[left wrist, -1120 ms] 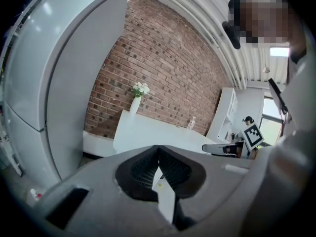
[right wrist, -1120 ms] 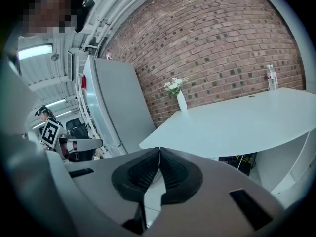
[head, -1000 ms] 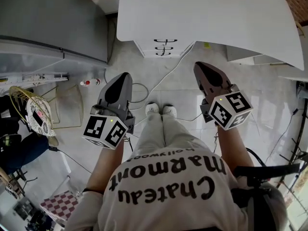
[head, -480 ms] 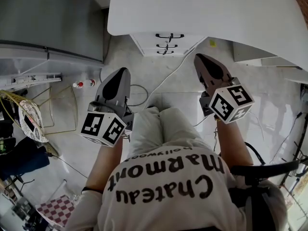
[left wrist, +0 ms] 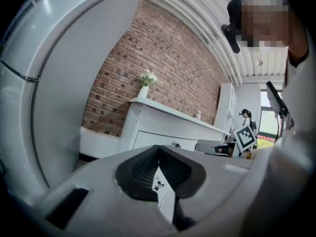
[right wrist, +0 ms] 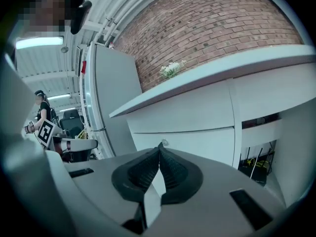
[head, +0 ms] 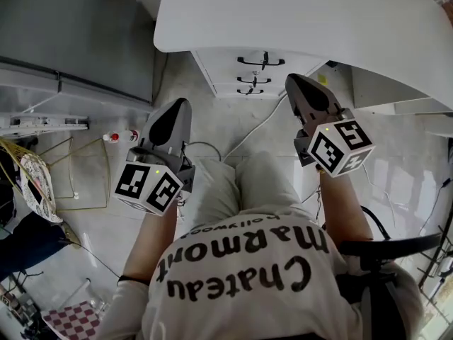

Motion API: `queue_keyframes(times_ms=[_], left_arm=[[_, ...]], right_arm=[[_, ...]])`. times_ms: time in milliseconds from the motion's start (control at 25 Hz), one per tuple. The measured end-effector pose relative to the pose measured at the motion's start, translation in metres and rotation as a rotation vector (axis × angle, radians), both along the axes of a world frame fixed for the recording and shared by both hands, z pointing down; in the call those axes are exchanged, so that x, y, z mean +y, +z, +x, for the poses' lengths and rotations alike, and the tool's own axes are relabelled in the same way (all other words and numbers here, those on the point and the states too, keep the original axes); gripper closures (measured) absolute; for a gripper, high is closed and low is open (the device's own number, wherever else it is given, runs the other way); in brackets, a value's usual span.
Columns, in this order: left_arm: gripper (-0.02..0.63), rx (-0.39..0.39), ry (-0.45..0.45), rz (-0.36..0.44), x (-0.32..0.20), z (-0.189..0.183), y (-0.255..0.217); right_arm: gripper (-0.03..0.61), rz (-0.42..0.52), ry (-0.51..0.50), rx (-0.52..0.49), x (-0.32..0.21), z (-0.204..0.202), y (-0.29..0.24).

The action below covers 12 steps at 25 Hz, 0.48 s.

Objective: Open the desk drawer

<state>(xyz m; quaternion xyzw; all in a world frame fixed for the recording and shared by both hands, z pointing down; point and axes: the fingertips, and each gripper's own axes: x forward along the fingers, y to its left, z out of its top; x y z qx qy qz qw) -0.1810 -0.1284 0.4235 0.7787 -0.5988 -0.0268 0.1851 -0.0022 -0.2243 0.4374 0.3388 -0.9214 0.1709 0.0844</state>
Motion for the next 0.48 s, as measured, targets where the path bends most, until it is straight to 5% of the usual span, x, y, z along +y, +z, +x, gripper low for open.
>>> queue_keyframes(times_ms=[120, 480], left_arm=[[0.598, -0.045, 0.032, 0.039, -0.009, -0.001, 0.027], [0.598, -0.026, 0.028, 0.153, -0.027, -0.019, 0.056]], right_arm=[[0.566, 0.059, 0.000, -0.039, -0.010, -0.005, 0.023], [0.566, 0.169, -0.072, -0.100, -0.016, -0.027, 0.057]])
